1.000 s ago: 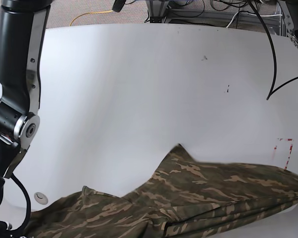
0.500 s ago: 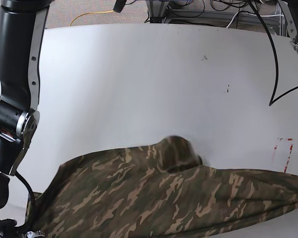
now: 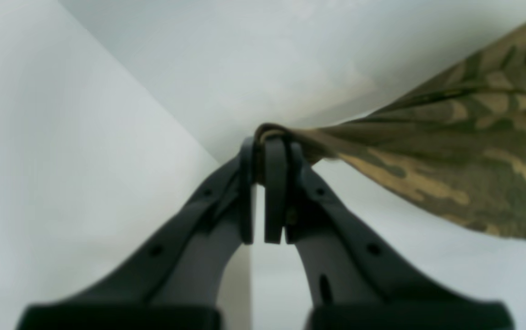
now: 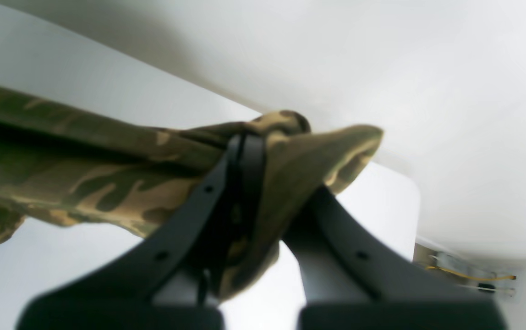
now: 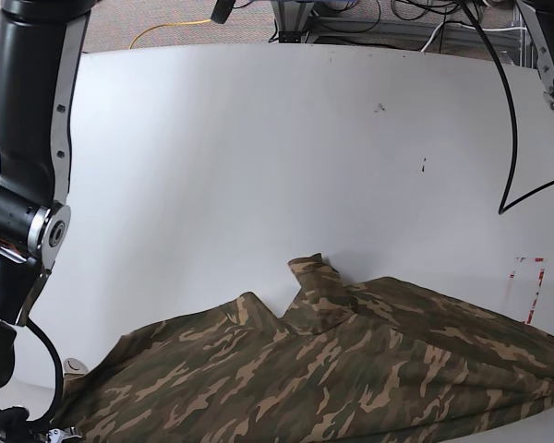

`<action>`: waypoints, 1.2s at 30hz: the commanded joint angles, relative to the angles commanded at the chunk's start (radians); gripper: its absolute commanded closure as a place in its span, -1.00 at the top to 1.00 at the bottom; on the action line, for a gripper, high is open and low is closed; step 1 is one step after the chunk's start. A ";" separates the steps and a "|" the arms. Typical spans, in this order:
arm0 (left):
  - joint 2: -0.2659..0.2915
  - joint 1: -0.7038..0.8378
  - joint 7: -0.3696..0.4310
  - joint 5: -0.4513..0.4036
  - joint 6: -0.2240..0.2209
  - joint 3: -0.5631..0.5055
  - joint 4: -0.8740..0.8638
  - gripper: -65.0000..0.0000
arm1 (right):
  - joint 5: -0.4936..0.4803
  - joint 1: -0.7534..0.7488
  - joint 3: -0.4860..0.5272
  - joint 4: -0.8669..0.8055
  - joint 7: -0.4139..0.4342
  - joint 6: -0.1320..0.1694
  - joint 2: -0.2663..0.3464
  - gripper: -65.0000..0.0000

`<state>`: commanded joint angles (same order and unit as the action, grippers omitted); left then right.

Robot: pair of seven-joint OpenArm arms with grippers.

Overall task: Fold the T-shirt properly
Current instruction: 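Lift the shirt with both grippers and shake it out above the table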

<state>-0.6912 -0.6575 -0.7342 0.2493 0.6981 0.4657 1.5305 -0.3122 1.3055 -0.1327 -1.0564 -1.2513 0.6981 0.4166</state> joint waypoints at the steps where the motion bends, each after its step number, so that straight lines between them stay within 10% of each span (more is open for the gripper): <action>1: 0.000 0.000 0.000 -0.003 0.000 0.000 0.000 -0.97 | 0.000 0.000 0.003 0.000 -0.009 0.000 0.002 -1.00; 17: 0.014 0.242 0.003 0.003 0.000 0.037 0.008 -0.98 | -0.252 -0.228 -0.175 -0.003 -0.035 0.000 0.129 -1.00; 36: 0.290 0.601 0.124 0.002 0.000 0.176 0.051 -0.97 | -0.270 -0.766 -0.239 -0.410 0.071 0.000 0.055 -1.00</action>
<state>-0.4012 -0.0560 -0.6099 0.2509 0.6981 0.6421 1.5812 -0.5823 0.5393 -0.3721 -1.4661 -1.1807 0.6981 0.4718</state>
